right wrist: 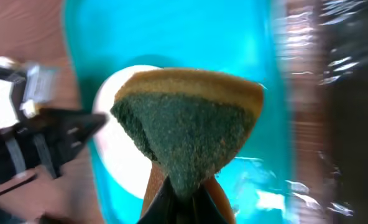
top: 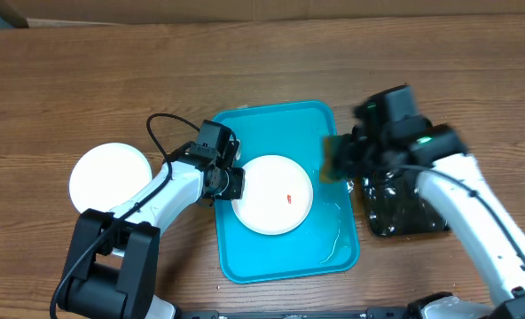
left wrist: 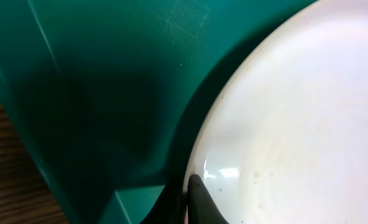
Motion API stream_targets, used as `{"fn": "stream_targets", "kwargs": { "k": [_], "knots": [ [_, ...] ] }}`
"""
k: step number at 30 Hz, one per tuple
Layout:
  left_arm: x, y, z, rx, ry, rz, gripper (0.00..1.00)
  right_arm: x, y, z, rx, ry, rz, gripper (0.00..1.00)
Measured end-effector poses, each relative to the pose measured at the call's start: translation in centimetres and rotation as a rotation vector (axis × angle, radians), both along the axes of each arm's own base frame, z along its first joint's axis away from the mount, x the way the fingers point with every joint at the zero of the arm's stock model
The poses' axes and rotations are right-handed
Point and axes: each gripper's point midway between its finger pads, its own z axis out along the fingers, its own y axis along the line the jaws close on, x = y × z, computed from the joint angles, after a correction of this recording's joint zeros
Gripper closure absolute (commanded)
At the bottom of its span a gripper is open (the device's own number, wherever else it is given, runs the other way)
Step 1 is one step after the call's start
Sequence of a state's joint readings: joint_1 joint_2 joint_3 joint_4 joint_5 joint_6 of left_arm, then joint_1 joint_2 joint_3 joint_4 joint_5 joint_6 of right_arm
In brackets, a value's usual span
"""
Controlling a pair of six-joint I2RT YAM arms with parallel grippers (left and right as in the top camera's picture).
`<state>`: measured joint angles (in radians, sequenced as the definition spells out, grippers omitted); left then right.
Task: Clean dirty plates on tray and stack at the side
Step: 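Scrub the white plate with the sponge in the right gripper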
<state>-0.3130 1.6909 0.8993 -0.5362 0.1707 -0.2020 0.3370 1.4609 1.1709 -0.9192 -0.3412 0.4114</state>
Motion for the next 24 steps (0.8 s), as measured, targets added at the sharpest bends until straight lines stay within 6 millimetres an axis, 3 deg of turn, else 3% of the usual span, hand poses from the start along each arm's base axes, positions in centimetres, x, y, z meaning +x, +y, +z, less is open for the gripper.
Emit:
{"fn": "stream_targets", "kwargs": {
  "k": [6,13,18,24],
  "knots": [
    [0.1,0.0,0.0,0.001,-0.003,0.0,0.96,-2.0,7.2,-3.5,0.026,0.044,0.067,0.96],
    [0.1,0.0,0.0,0.0,-0.003,0.0,0.96,-3.7,12.7,-9.4,-0.029,0.096,0.089,0.96],
    [0.1,0.0,0.0,0.001,-0.003,0.0,0.96,-4.0,12.9,-13.6,-0.083,0.174,0.036,0.96],
    [0.1,-0.1,-0.1,-0.002,0.0,-0.001,0.96,-4.6,10.4,-14.2,-0.138,0.31,-0.108,0.96]
  ]
}}
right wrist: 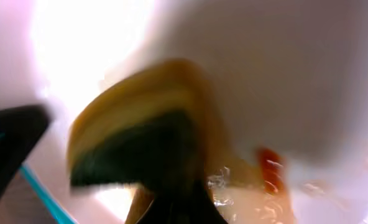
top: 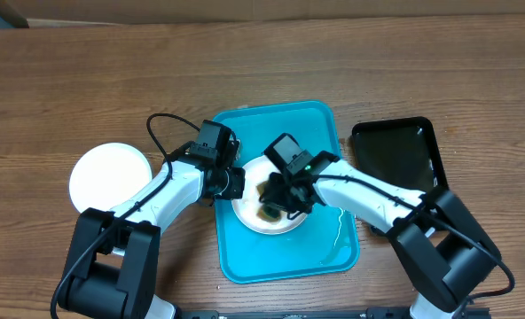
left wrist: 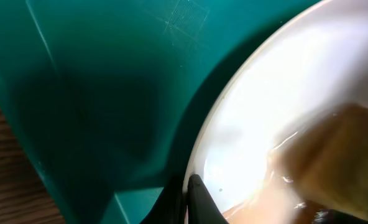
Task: Clean dirty plates on tray and stack at the side
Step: 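Scrub the white plate with the sponge in the right gripper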
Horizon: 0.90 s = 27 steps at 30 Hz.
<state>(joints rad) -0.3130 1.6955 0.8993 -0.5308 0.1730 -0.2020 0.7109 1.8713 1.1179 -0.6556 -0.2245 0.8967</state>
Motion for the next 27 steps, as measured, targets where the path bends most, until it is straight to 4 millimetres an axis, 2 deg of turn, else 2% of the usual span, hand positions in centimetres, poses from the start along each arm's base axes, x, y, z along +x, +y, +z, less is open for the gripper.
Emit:
{"fn": "stream_targets", "kwargs": {
  "k": [5,13,20,24,27],
  "knots": [
    [-0.1,-0.2,0.0,-0.008,0.003,-0.004,0.96,0.1,-3.0,0.0,-0.06,0.087,-0.114,0.96],
    [-0.1,-0.3,0.0,-0.012,0.004,-0.005,0.96,0.3,-6.5,0.0,-0.132,0.15,-0.213,0.96],
    [-0.6,-1.8,0.2,-0.065,0.018,-0.038,0.96,0.4,-8.9,0.7,-0.239,0.144,-0.238,0.96],
    [-0.6,-1.8,0.3,-0.07,0.019,-0.04,0.95,0.9,-9.9,2.4,-0.265,0.074,-0.228,0.96],
    [-0.3,-1.1,0.2,-0.037,0.009,-0.026,0.96,1.8,-11.3,4.9,-0.268,-0.011,-0.255,0.96]
  ]
}}
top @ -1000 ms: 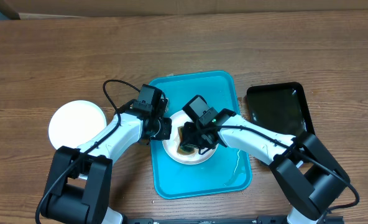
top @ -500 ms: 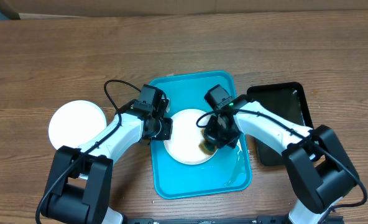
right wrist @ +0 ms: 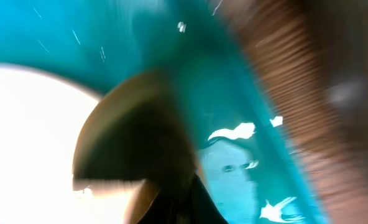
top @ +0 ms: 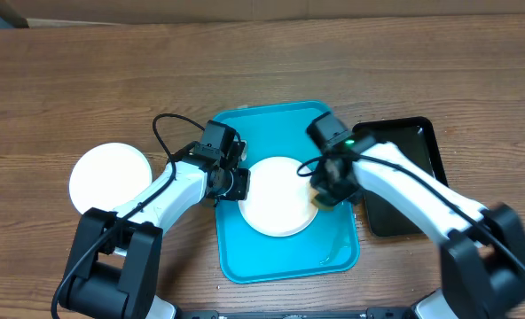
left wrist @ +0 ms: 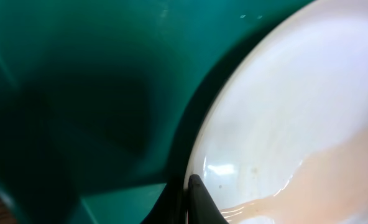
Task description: Clean dirty plates on tray and stack at the side
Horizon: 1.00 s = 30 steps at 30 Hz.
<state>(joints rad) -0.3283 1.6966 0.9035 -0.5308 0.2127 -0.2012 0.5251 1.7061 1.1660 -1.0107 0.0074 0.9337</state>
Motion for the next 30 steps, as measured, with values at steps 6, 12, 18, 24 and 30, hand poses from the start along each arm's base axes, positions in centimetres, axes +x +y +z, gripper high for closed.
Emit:
{"fn": "stream_targets", "kwargs": {
  "k": [6,12,18,24,30],
  "knots": [
    [0.2,0.7,-0.1,0.029,-0.007,0.015,0.96,2.2,-4.1,5.4,0.044,-0.165,-0.066,0.96],
    [0.2,0.8,-0.1,0.032,-0.007,0.016,0.96,3.2,-9.8,7.5,0.054,-0.215,-0.121,0.96],
    [0.2,0.8,-0.1,0.033,-0.008,0.016,0.96,2.7,-13.7,4.8,0.022,-0.176,-0.167,0.96],
    [0.3,0.8,-0.1,0.036,-0.009,0.016,0.96,-0.1,-13.7,-0.9,0.017,-0.052,-0.143,0.83],
    [0.2,0.8,-0.1,0.038,-0.012,-0.001,0.96,0.7,-13.4,0.5,0.04,-0.083,-0.129,0.33]
  ]
}}
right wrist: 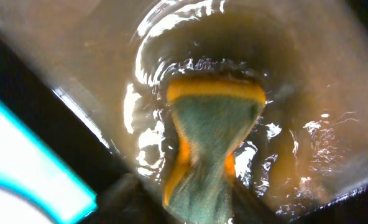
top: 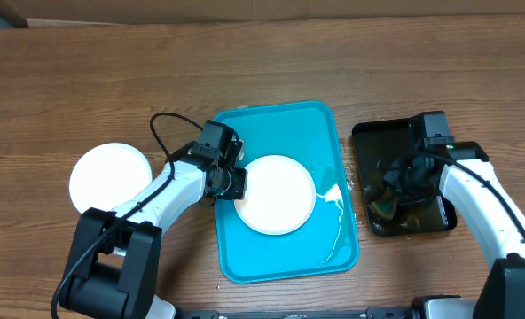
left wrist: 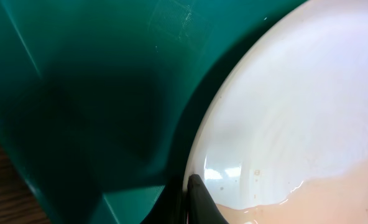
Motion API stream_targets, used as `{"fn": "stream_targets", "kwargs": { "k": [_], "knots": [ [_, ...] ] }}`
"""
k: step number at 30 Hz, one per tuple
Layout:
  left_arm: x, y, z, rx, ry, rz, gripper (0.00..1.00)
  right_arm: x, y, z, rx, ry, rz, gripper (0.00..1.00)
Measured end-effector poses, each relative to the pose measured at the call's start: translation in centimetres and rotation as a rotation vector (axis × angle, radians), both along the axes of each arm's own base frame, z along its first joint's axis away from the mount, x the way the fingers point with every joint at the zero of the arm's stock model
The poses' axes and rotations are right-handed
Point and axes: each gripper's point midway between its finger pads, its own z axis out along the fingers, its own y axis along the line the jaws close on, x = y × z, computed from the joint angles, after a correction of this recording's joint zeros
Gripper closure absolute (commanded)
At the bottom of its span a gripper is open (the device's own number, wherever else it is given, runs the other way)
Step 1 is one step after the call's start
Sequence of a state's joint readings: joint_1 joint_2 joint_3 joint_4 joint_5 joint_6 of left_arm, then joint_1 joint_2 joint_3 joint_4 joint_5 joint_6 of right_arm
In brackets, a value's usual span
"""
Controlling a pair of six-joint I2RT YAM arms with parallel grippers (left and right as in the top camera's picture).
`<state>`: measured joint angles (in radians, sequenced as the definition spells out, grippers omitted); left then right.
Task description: Clean dirty plates on tray and stack at the side
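Note:
A white plate [top: 276, 194] lies in the blue tray [top: 280, 124], wet and free of red marks. My left gripper [top: 233, 183] is shut on the plate's left rim [left wrist: 199, 155]; one dark finger [left wrist: 199, 199] rests on the rim. A second white plate [top: 110, 175] sits on the table at the left. My right gripper [top: 395, 182] is shut on a yellow-green sponge [right wrist: 212, 134], which is dipped into murky water in the black tub [top: 403, 133] right of the tray.
Water is spilled on the tray's right part [top: 338, 199]. The wooden table [top: 112, 80] stretches around the tray. The left arm's cable loops near the tray's left edge [top: 160, 124].
My right gripper has moved with the sponge from the plate's right edge over the tray into the black tub's water. The left gripper still holds the plate's rim.
The plate carried a red smear while my right gripper held the sponge at the tray's right edge. Then the sponge was on the plate. Then it was at the plate's right side with the smear gone. Now it sits in the tub.

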<state>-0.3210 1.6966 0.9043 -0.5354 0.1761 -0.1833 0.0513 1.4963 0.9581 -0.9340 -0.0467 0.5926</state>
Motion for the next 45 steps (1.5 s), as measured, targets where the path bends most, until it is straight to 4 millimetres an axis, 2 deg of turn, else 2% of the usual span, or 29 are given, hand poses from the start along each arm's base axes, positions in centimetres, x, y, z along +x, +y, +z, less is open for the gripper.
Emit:
{"fn": "stream_targets", "kwargs": {
  "k": [2,5,7,10,12,16,17,20,23,28,32,40,45],
  "knots": [
    [-0.1,0.0,0.1,0.002,0.007,-0.003,0.96,0.4,0.0,1.5,0.02,-0.028,0.001,0.25],
    [-0.8,0.3,0.4,0.02,0.051,-0.01,0.96,0.8,-1.0,5.0,0.057,-0.085,-0.036,0.23],
    [-1.0,0.4,1.1,0.032,0.081,-0.019,0.96,1.0,-2.5,7.4,0.074,-0.143,-0.076,0.21],
    [-0.1,-0.1,3.5,0.038,0.093,-0.032,0.96,0.5,-5.2,10.2,0.096,-0.216,-0.147,0.21],
    [1.8,-1.1,6.0,0.029,0.04,-0.049,0.96,-0.4,-7.1,11.1,0.108,-0.241,-0.202,0.21],
    [5.7,-5.3,12.1,-0.021,-0.148,-0.113,0.96,-2.1,-9.7,11.2,0.121,-0.23,-0.276,0.21],
    [6.6,-7.0,13.9,-0.039,-0.215,-0.139,0.96,-2.4,-10.3,11.2,0.121,-0.228,-0.29,0.21],
    [7.7,-11.9,17.6,-0.082,-0.382,-0.21,0.96,-3.0,-11.0,11.2,0.128,-0.223,-0.304,0.22],
    [7.6,-16.8,20.1,-0.107,-0.538,-0.269,0.96,-3.0,-10.9,11.2,0.135,-0.228,-0.293,0.23],
    [6.7,-21.6,22.2,-0.066,-0.727,-0.278,0.96,-3.3,-10.5,11.1,0.147,-0.215,-0.284,0.25],
    [6.8,-23.9,22.6,-0.006,-0.847,-0.261,0.96,-3.4,-10.4,11.1,0.15,-0.21,-0.278,0.25],
    [6.5,-25.0,22.3,0.239,-1.002,-0.316,0.96,-3.4,-10.4,11.1,0.149,-0.211,-0.274,0.26],
    [6.0,-25.7,24.7,0.363,-1.135,-0.348,0.96,-3.3,-10.4,11.1,0.151,-0.213,-0.273,0.26]
  ]
}}
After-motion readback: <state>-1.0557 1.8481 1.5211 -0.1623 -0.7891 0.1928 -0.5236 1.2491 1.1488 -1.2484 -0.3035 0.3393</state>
